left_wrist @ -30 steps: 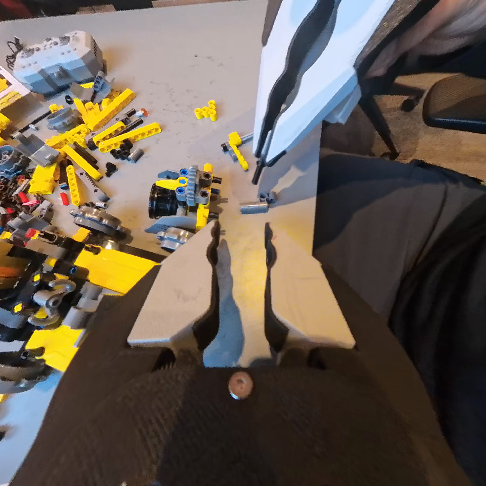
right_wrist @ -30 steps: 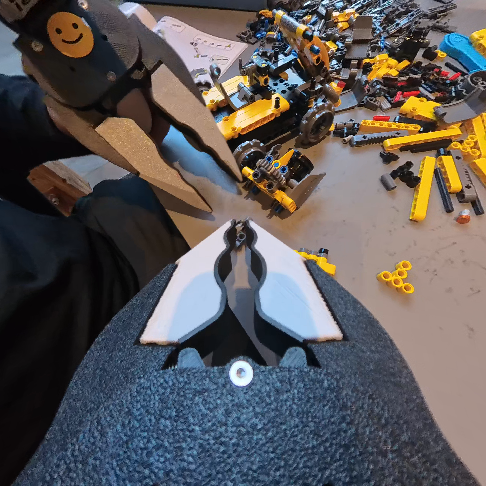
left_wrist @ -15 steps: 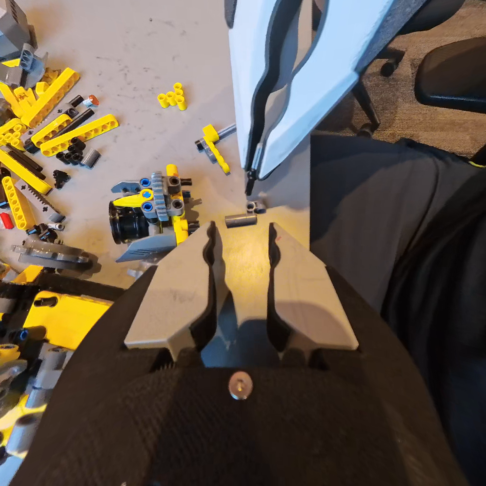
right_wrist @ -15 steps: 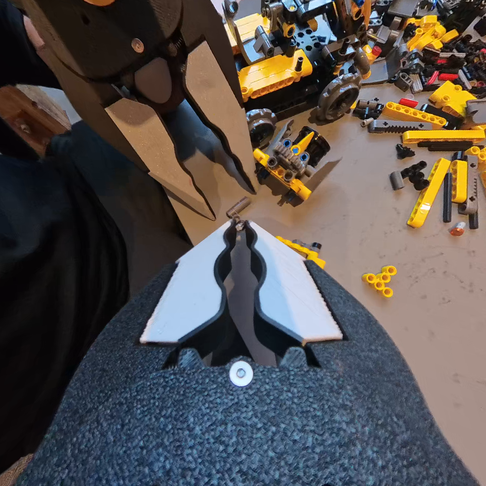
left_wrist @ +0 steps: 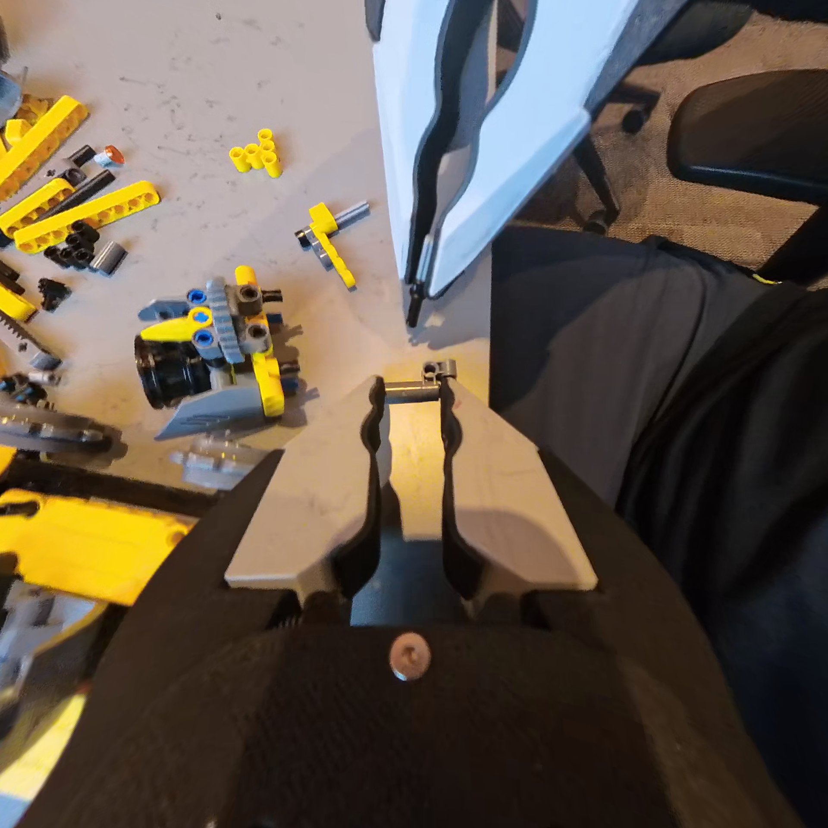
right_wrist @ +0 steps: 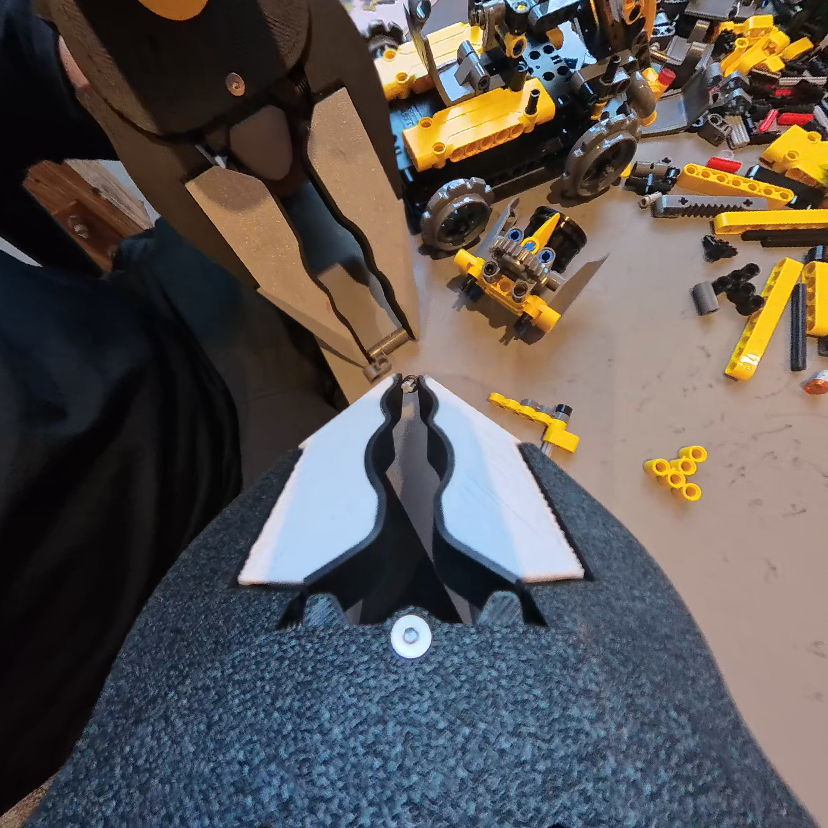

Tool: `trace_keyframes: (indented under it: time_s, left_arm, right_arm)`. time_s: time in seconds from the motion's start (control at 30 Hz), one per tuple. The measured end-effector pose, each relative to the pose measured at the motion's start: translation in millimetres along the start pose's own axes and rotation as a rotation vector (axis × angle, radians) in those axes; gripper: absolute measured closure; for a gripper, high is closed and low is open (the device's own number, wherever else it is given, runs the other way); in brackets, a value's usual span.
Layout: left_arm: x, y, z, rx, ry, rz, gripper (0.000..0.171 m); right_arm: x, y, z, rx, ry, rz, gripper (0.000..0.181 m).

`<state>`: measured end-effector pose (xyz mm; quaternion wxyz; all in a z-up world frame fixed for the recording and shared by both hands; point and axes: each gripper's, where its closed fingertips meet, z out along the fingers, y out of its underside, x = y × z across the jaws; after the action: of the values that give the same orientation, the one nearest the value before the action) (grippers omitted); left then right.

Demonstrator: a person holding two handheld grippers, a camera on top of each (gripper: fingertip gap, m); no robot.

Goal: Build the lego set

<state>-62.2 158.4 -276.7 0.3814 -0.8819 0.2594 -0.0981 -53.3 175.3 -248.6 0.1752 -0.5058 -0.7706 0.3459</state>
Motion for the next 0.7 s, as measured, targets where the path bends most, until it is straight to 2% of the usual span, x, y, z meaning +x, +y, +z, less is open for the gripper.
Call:
trace_keyframes:
  time_s: [0.13,0.27,0.43,0.7]
  left_arm:
    - [-0.6,8.5,-9.0,-0.001,-0.018,-0.033,0.148]
    - [-0.3,9.0,-9.9,0.001,-0.02,-0.023,0.138]
    - [4.0,8.3,-8.5,-0.001,0.019,-0.021,0.147]
    - [5.4,7.9,-8.2,0.001,0.025,-0.012,0.148]
  right_arm:
    - [-7.9,-6.3,2.4,0.007,-0.034,0.0,0.175]
    - [-14.1,-12.4,10.4,-0.024,-0.054,-0.002,0.175]
    - [-21.9,-16.9,13.0,-0.071,-0.07,-0.035,0.175]
    - [-27.2,-12.7,18.3,-0.177,-0.101,-0.011,0.176]
